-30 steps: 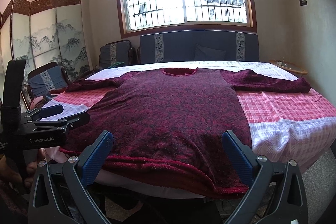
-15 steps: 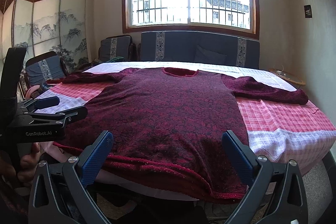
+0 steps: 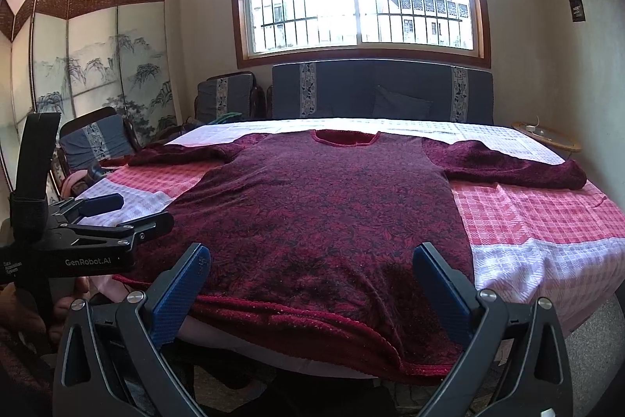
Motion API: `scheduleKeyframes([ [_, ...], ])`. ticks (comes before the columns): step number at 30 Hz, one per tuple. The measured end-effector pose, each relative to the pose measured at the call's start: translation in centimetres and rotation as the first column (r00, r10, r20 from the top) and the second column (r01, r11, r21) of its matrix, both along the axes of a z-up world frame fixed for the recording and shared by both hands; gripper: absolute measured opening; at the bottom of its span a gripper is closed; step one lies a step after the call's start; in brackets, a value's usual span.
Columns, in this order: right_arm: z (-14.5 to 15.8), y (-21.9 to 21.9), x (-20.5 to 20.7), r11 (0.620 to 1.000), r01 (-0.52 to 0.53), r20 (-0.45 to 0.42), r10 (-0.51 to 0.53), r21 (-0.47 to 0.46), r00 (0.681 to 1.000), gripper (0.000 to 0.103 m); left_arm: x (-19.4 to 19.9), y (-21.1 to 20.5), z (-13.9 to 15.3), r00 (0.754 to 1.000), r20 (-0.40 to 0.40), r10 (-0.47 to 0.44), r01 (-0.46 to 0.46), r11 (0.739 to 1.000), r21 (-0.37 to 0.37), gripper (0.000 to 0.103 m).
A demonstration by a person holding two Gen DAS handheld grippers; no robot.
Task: Fold small clothes
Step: 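Reach the right gripper to the sweater's sleeve cuff and grasp it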
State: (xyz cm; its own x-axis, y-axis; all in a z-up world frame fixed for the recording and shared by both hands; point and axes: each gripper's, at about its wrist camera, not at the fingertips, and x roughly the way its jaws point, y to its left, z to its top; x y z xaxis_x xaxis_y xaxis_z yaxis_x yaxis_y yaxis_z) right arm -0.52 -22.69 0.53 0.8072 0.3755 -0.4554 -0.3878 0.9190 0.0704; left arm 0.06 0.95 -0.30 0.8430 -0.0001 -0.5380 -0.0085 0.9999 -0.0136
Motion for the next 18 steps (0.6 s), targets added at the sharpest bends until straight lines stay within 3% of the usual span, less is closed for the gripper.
scheduleKeyframes([
  [5,0.7,-0.8,3.1,0.998,-0.01,-0.064,0.014,0.067,0.998,0.102,1.7,-0.6,1.8,0.997,0.063,-0.035,0.031,0.997,0.072,0.103],
  [13,3.4,-3.6,9.1,0.991,0.052,-0.113,-0.038,0.122,0.993,0.101,7.3,0.7,5.7,0.994,0.097,-0.046,0.043,0.999,0.031,0.103],
  [18,3.7,-8.6,13.9,0.97,0.139,-0.169,-0.106,0.2,0.98,0.101,11.2,0.8,6.3,0.991,0.123,-0.049,0.041,0.997,0.068,0.103],
])
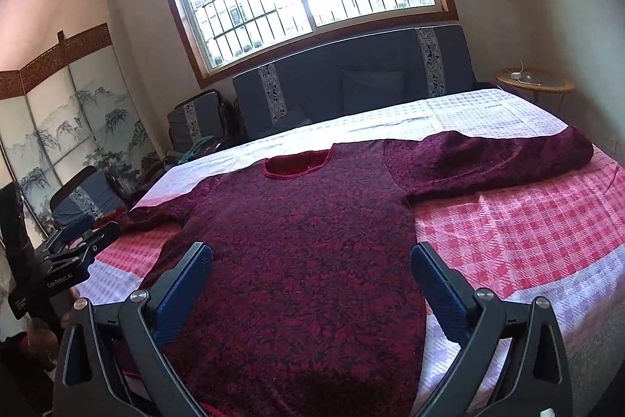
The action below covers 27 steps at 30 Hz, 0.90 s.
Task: Fold small clothes
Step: 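Reach the right gripper to the sweater's sleeve cuff and grasp it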
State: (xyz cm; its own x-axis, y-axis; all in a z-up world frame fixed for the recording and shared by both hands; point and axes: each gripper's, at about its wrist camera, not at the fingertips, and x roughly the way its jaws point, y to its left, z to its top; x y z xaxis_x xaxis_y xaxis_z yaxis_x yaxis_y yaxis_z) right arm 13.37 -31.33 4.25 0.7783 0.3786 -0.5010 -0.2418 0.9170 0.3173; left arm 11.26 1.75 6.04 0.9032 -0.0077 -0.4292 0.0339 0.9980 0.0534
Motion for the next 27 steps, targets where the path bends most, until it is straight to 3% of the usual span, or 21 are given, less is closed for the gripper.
scheduleKeyframes([
  [5,-1.8,-8.1,5.3,0.981,0.152,-0.101,-0.14,0.122,0.985,0.095,5.2,-0.3,-2.1,0.999,-0.032,0.015,-0.014,0.999,0.038,0.103],
  [8,-3.3,-14.5,8.9,0.945,0.265,-0.167,-0.235,0.189,0.957,0.081,8.5,-0.3,-3.8,0.997,-0.067,0.026,-0.025,1.0,0.018,0.103],
  [10,-4.4,-19.3,11.3,0.908,0.351,-0.209,-0.307,0.228,0.928,0.071,10.4,-0.4,-4.8,0.996,-0.071,0.048,-0.048,0.999,0.009,0.103],
  [12,-5.5,-24.1,13.4,0.86,0.438,-0.257,-0.375,0.262,0.891,0.067,12.1,-0.3,-5.8,0.994,-0.086,0.067,-0.068,0.998,-0.006,0.103],
  [16,-7.5,-32.0,17.2,0.768,0.584,-0.346,-0.491,0.261,0.8,0.066,14.4,0.7,-7.3,0.987,-0.123,0.107,-0.114,0.992,-0.049,0.103],
  [20,-9.4,-37.1,20.0,0.706,0.657,-0.413,-0.533,0.264,0.739,0.065,15.3,1.2,-8.7,0.98,-0.149,0.13,-0.138,0.99,-0.041,0.103],
  [22,-10.2,-38.4,21.5,0.697,0.666,-0.435,-0.529,0.267,0.729,0.065,15.5,1.1,-9.0,0.979,-0.167,0.121,-0.13,0.991,-0.042,0.103],
  [27,-11.0,-39.5,25.1,0.722,0.656,-0.446,-0.524,0.22,0.726,0.065,15.8,0.2,-9.3,0.978,-0.173,0.116,-0.118,0.993,0.0,0.103],
])
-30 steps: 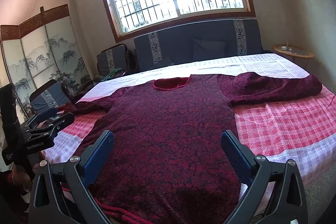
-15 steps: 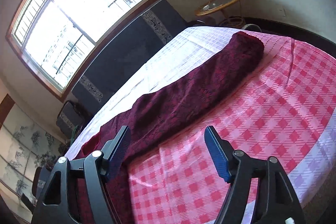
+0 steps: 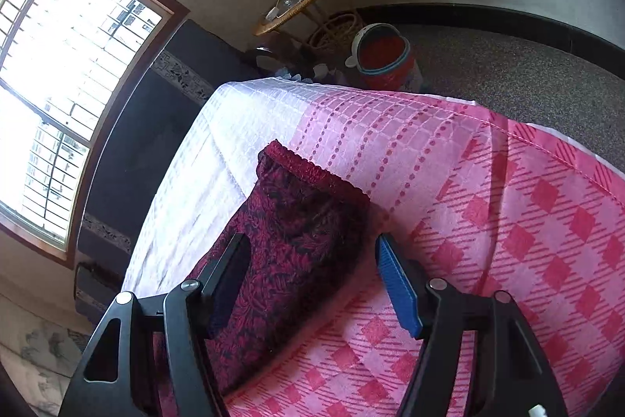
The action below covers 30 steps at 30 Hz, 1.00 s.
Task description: Fold small clothes
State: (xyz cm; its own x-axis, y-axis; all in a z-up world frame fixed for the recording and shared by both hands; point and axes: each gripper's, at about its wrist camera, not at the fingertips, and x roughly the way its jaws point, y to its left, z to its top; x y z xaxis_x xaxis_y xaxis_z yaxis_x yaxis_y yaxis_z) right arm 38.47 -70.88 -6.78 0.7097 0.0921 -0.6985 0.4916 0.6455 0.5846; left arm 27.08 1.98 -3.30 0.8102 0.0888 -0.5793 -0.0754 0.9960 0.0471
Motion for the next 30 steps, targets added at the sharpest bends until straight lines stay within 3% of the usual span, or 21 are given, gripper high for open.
scheduleKeyframes([
  [2,0.1,0.0,0.5,1.0,0.006,-0.006,-0.006,-0.012,1.0,0.062,0.1,-0.3,-0.2,1.0,-0.015,-0.006,0.006,1.0,0.011,0.103],
  [3,0.0,-0.2,0.9,1.0,0.006,-0.013,-0.007,-0.017,1.0,0.054,0.2,-0.4,-0.2,1.0,-0.022,-0.007,0.007,1.0,0.012,0.103],
  [4,-0.1,-0.2,1.4,1.0,0.002,-0.033,-0.003,-0.03,0.999,0.031,0.3,-0.3,-0.3,1.0,-0.028,-0.005,0.005,1.0,0.011,0.103],
  [5,-0.4,-0.1,1.7,0.999,-0.006,-0.064,0.004,-0.034,0.998,0.021,0.2,-0.3,-0.3,0.999,-0.033,-0.003,0.003,1.0,0.007,0.103],
  [9,0.3,0.6,1.2,0.999,-0.008,-0.068,0.004,-0.05,0.998,0.014,0.1,0.9,-0.1,0.999,-0.026,0.019,-0.02,0.999,-0.04,0.103],
  [12,3.3,3.9,0.5,0.994,-0.057,0.019,0.059,-0.099,0.998,0.012,-0.7,2.2,1.2,0.996,0.054,0.066,-0.065,0.998,-0.025,0.103],
  [16,8.1,12.2,1.0,0.967,-0.217,0.13,0.234,-0.131,0.963,0.012,-1.0,4.5,2.1,0.989,0.104,0.11,-0.113,0.993,0.022,0.103],
  [21,10.9,25.6,3.0,0.907,-0.41,0.228,0.422,-0.097,0.878,0.012,-1.5,7.8,1.1,0.984,0.072,0.164,-0.16,0.986,-0.046,0.103],
  [24,10.0,34.4,4.2,0.856,-0.514,0.246,0.508,-0.044,0.825,0.012,-2.2,9.4,1.1,0.976,0.084,0.201,-0.189,0.974,-0.126,0.103],
  [30,4.5,50.9,5.9,0.736,-0.674,0.192,0.654,0.057,0.731,0.012,-2.5,10.2,1.1,0.974,0.091,0.209,-0.191,0.967,-0.17,0.103],
])
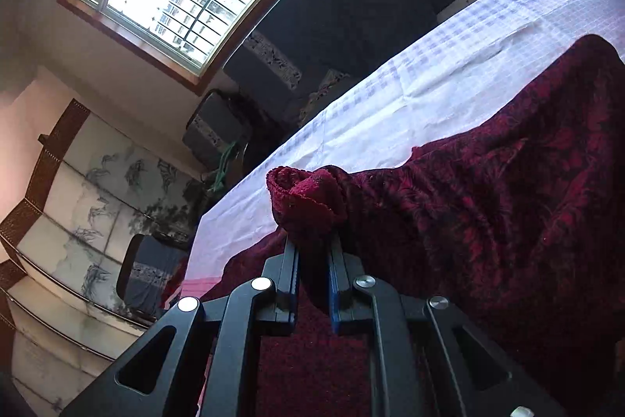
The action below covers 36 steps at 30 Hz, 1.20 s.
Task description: Fold small clothes
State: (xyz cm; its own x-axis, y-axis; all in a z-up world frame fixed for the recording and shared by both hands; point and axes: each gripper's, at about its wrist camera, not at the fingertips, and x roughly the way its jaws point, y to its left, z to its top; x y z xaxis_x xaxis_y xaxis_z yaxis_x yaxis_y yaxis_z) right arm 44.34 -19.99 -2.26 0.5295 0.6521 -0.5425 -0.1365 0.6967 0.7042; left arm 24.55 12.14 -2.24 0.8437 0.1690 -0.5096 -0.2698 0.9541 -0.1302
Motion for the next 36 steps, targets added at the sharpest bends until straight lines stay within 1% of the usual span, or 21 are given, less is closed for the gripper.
scheduleKeyframes([
  [3,-2.5,6.1,-0.4,0.997,-0.071,-0.027,0.07,-0.042,0.997,0.012,-0.3,0.3,0.1,1.0,0.018,-0.002,0.002,1.0,-0.021,0.103],
  [6,-3.9,9.8,-1.0,0.991,-0.103,-0.038,0.1,-0.09,0.994,0.012,-0.5,1.0,0.1,1.0,0.024,0.003,-0.001,0.998,-0.061,0.103],
  [9,-4.5,11.4,-1.3,0.99,-0.111,-0.047,0.107,-0.086,0.993,0.012,-0.4,2.0,-0.2,1.0,0.01,0.011,-0.009,0.993,-0.119,0.103],
  [13,-4.9,13.3,-1.3,0.986,-0.121,-0.05,0.116,-0.111,0.992,0.014,-0.4,3.2,-0.5,0.999,0.004,0.031,-0.03,0.983,-0.179,0.103],
  [15,-5.0,13.8,-1.4,0.985,-0.139,-0.052,0.134,-0.103,0.99,0.018,-0.6,3.4,-0.5,0.999,0.01,0.043,-0.04,0.982,-0.187,0.103],
  [17,-5.0,14.1,-1.7,0.982,-0.159,-0.052,0.155,-0.099,0.987,0.02,-0.8,3.3,-0.4,0.999,0.019,0.049,-0.044,0.983,-0.178,0.103],
  [18,-4.9,14.0,-1.9,0.981,-0.172,-0.045,0.168,-0.092,0.985,0.023,-0.9,3.2,-0.4,0.999,0.024,0.048,-0.043,0.985,-0.168,0.103],
  [19,-4.7,13.8,-2.0,0.98,-0.189,-0.033,0.187,-0.06,0.982,0.027,-1.0,2.9,-0.3,0.999,0.029,0.045,-0.04,0.987,-0.157,0.103],
  [20,-4.6,13.3,-2.1,0.977,-0.212,-0.022,0.212,-0.004,0.977,0.029,-1.1,2.6,-0.1,0.999,0.034,0.043,-0.037,0.989,-0.145,0.103],
  [21,-4.5,12.8,-2.2,0.965,-0.248,-0.007,0.249,0.091,0.968,0.03,-1.1,2.1,-0.1,0.999,0.037,0.039,-0.034,0.991,-0.133,0.103],
  [22,-4.5,12.2,-2.2,0.933,-0.292,0.008,0.297,0.211,0.955,0.032,-1.1,1.9,0.0,0.999,0.039,0.034,-0.029,0.992,-0.123,0.103],
  [23,-4.6,12.0,-2.1,0.896,-0.331,0.011,0.343,0.295,0.939,0.039,-1.1,1.7,0.0,0.999,0.038,0.031,-0.026,0.993,-0.116,0.103],
  [24,-4.4,11.8,-2.1,0.901,-0.34,-0.005,0.354,0.269,0.935,0.059,-1.1,1.7,0.1,0.999,0.037,0.031,-0.027,0.993,-0.111,0.103],
  [25,-4.0,11.5,-2.3,0.941,-0.302,-0.014,0.308,0.153,0.951,0.061,-1.1,1.7,0.1,0.999,0.037,0.033,-0.029,0.993,-0.111,0.103],
  [26,-3.4,11.1,-2.7,0.957,-0.277,0.014,0.277,0.084,0.961,0.061,-1.1,1.9,0.1,0.999,0.037,0.036,-0.032,0.993,-0.118,0.103],
  [28,-3.1,9.9,-3.2,0.952,-0.286,0.032,0.284,0.109,0.958,0.061,-1.0,2.3,0.0,0.999,0.034,0.041,-0.036,0.989,-0.142,0.103],
  [30,-2.8,8.6,-3.7,0.962,-0.258,0.032,0.256,0.088,0.966,0.061,-0.6,3.3,-0.4,0.999,0.012,0.035,-0.032,0.98,-0.196,0.103],
  [32,-2.7,7.7,-4.4,0.966,-0.251,0.032,0.249,0.061,0.968,0.061,-0.6,4.6,-0.6,1.0,-0.003,0.028,-0.028,0.963,-0.267,0.103],
  [33,-2.7,7.2,-4.8,0.968,-0.248,0.028,0.247,0.041,0.969,0.06,-1.0,5.4,-0.5,1.0,-0.003,0.029,-0.029,0.958,-0.285,0.103],
  [35,-2.4,6.2,-6.0,0.966,-0.255,0.046,0.256,-0.038,0.965,0.06,-1.8,7.1,0.0,0.998,-0.006,0.057,-0.056,0.961,-0.271,0.103],
  [36,-2.0,5.7,-6.6,0.962,-0.247,0.064,0.255,-0.112,0.965,0.06,-2.1,8.1,0.3,0.997,-0.018,0.077,-0.079,0.963,-0.259,0.103],
])
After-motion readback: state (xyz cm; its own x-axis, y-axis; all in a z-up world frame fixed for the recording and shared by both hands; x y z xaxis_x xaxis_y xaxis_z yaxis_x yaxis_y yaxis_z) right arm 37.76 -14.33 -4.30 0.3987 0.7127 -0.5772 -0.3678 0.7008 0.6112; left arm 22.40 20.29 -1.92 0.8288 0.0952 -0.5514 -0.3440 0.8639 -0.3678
